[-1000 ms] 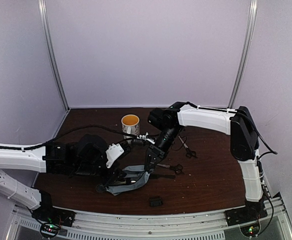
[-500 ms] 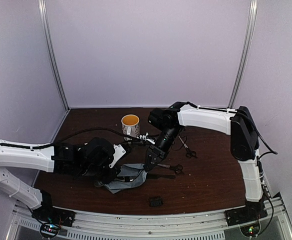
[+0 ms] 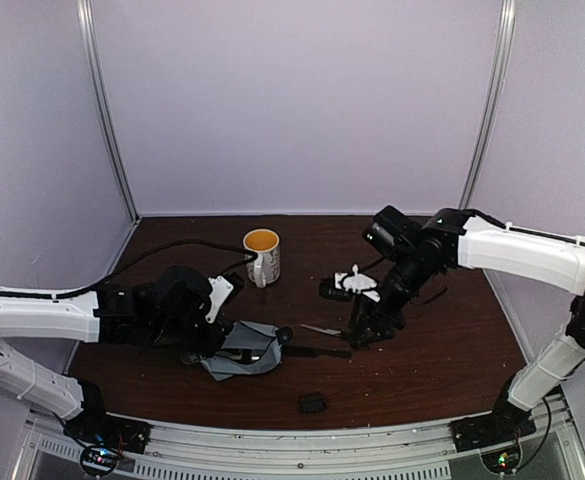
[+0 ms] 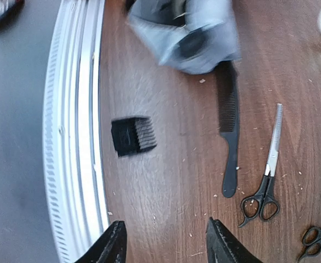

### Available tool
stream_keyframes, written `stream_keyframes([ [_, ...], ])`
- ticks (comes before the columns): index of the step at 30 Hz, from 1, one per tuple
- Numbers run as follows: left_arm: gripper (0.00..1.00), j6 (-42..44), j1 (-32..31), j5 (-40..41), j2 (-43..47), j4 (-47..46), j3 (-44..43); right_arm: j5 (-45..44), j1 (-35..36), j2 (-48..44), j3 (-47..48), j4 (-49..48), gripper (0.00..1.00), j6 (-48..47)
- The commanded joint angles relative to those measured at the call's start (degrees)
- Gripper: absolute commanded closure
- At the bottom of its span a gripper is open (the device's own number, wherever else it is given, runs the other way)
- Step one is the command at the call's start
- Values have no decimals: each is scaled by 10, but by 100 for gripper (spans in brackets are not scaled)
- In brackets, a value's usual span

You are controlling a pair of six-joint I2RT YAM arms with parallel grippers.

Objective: Sort the hair-cutting tools

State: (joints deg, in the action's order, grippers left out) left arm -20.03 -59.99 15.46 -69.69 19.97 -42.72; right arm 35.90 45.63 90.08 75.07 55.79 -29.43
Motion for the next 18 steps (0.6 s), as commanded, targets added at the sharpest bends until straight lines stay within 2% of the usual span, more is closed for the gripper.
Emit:
stream_keyframes([
  [1,100,-35,23,-50,-5,-62,2,-123,82,-42,-93,-95,50,-89],
  [6,100,-62,34,-55,-33,-53,-9,-243,195,-50,-149,-169,54,-67],
  [18,100,-100,44,-62,-42,-46,-14,-387,336,47,-153,-262,53,-48],
])
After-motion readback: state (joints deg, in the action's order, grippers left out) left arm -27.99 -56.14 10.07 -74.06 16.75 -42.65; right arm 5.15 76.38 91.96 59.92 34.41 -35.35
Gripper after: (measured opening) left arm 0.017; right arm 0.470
